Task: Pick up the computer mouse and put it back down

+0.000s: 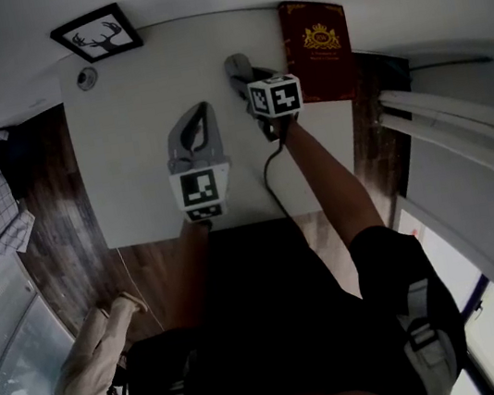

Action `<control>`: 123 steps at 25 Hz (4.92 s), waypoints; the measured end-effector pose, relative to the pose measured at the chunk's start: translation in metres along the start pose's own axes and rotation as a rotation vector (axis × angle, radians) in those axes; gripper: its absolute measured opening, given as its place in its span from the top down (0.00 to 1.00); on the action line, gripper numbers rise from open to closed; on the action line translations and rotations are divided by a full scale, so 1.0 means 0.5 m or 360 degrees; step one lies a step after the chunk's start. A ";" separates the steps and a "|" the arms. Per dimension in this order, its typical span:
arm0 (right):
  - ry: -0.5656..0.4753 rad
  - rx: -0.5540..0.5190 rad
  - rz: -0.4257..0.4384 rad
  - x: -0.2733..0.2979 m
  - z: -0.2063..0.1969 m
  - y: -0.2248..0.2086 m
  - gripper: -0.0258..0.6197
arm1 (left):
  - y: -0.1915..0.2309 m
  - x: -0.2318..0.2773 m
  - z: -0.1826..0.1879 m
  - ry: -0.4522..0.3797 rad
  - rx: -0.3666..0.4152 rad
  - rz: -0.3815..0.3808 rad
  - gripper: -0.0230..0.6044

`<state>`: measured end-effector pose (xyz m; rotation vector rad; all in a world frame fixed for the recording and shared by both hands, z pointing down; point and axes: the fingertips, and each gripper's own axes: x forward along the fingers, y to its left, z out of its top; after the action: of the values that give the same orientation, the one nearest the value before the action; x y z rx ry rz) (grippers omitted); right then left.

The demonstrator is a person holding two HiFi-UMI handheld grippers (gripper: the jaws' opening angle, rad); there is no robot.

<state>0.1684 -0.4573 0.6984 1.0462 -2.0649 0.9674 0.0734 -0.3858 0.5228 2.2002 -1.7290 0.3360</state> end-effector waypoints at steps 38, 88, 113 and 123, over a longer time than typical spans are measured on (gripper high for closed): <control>-0.0420 -0.0128 -0.0282 -0.156 0.058 0.029 0.75 | -0.026 0.034 -0.043 0.0118 -0.0054 -0.0095 0.96; -0.1524 -0.0790 -0.0179 -1.042 -0.242 0.286 0.94 | -0.539 -0.587 0.085 -0.0569 0.0210 0.0012 0.96; -0.1648 -0.0769 -0.0317 -1.186 -0.414 0.497 0.94 | -0.530 -0.884 0.098 -0.0721 0.0203 -0.0143 0.96; -0.1720 -0.0827 -0.0330 -1.242 -0.443 0.515 0.94 | -0.565 -0.934 0.109 -0.0816 0.0197 -0.0136 0.97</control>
<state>0.2992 0.0753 0.2508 1.6164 -2.6885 -0.3843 0.2353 0.0717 0.2673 2.6071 -1.8865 -0.1660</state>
